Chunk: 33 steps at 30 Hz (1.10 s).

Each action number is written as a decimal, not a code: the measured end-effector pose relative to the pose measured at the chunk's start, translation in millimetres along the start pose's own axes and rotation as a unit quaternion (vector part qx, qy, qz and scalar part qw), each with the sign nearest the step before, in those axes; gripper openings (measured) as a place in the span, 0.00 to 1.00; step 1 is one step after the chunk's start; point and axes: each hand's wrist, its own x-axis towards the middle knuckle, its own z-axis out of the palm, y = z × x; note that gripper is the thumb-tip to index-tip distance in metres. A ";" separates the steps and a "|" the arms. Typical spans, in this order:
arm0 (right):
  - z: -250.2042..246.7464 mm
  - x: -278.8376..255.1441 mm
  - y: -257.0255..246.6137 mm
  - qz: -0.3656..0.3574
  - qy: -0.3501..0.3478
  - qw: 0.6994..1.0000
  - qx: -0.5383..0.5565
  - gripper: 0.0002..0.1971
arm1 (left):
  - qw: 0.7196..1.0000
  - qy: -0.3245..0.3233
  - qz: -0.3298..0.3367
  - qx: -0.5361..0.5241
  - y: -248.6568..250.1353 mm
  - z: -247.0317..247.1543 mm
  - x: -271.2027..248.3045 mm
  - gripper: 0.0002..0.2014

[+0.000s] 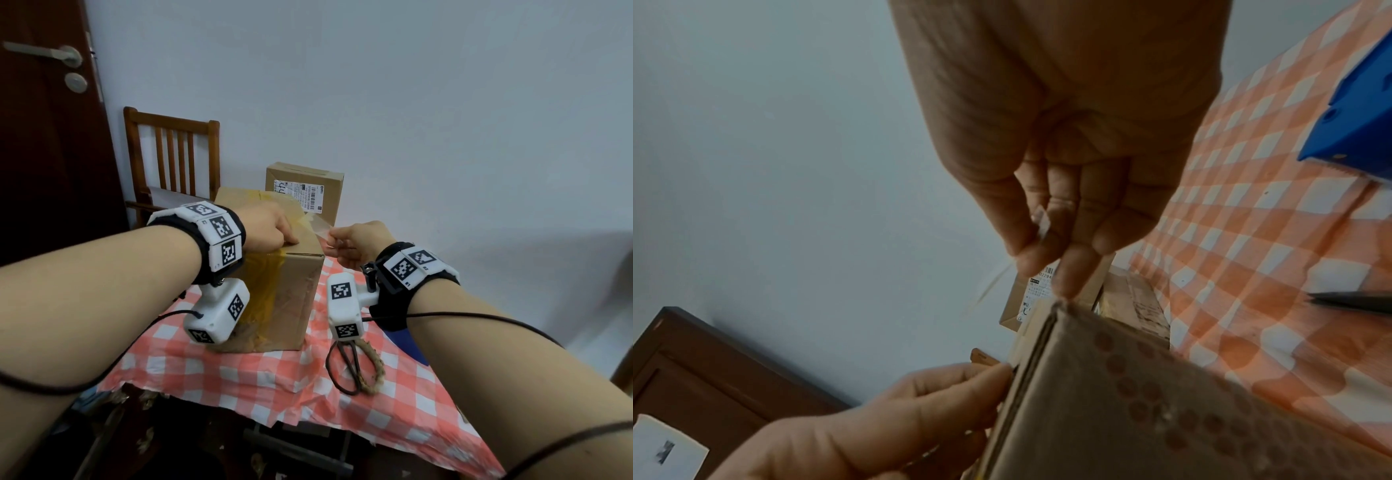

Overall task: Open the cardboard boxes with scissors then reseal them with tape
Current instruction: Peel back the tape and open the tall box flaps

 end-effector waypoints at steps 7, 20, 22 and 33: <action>0.0 -5.3 -4.5 -0.004 -0.003 1.000 -0.008 0.09 | 0.993 -0.030 0.043 0.107 7.7 -3.1 -6.3 0.18; -0.6 -6.3 -4.8 -0.014 0.006 1.000 -0.010 0.07 | 1.000 0.008 -0.007 -0.019 12.3 -3.5 -11.8 0.18; -0.9 -6.5 -4.9 -0.014 0.004 1.000 -0.010 0.07 | 0.999 0.003 -0.007 -0.036 10.0 -2.6 -10.7 0.20; -2.3 -3.9 -2.2 -0.007 0.000 1.000 0.002 0.11 | 0.998 0.017 -0.014 -0.066 12.4 -2.2 -6.5 0.12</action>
